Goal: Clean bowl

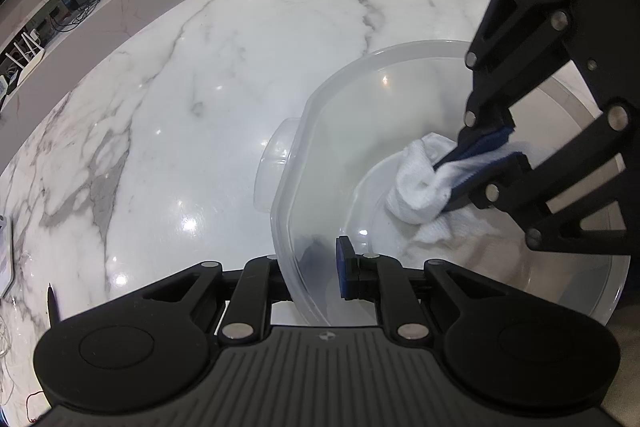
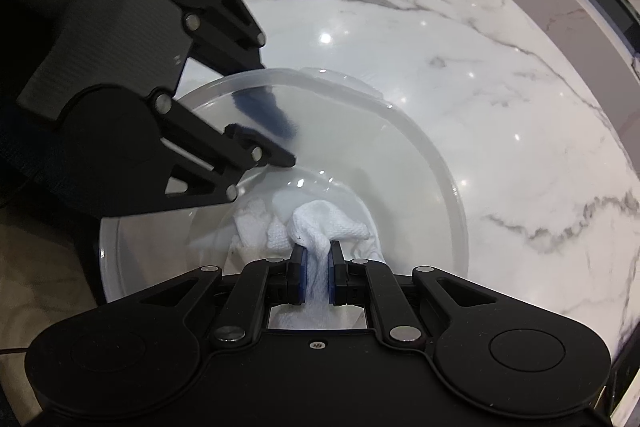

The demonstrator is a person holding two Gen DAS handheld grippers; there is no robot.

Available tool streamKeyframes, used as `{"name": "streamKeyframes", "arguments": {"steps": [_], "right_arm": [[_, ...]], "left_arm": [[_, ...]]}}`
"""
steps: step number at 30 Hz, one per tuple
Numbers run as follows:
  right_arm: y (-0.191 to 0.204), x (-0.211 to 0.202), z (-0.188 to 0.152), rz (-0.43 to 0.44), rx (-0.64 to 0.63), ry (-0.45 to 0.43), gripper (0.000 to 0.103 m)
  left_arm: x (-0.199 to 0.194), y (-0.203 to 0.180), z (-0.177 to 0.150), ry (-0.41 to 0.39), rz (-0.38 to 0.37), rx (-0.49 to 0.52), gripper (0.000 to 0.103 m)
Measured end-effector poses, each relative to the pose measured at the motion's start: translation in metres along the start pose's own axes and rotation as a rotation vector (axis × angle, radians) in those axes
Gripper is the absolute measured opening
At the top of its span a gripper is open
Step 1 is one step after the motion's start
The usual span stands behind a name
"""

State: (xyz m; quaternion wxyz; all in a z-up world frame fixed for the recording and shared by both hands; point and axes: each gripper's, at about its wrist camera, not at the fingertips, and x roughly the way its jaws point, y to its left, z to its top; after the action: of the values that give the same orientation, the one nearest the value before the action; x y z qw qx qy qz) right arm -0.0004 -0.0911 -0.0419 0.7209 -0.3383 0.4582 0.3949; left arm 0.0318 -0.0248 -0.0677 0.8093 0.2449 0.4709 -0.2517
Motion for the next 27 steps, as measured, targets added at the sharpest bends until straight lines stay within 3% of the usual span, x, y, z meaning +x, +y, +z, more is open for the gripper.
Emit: {"name": "streamKeyframes", "arguments": {"steps": [12,27], "right_arm": [[0.034,-0.037,-0.023,-0.046,0.021,-0.054,0.008],[0.068,-0.079,-0.048,-0.003,0.009,-0.159,0.008]], "left_arm": [[0.001,0.001,0.001,-0.002,0.003,0.005,0.012],[0.003,0.002,0.002,-0.001,0.004,0.006,0.012]]}}
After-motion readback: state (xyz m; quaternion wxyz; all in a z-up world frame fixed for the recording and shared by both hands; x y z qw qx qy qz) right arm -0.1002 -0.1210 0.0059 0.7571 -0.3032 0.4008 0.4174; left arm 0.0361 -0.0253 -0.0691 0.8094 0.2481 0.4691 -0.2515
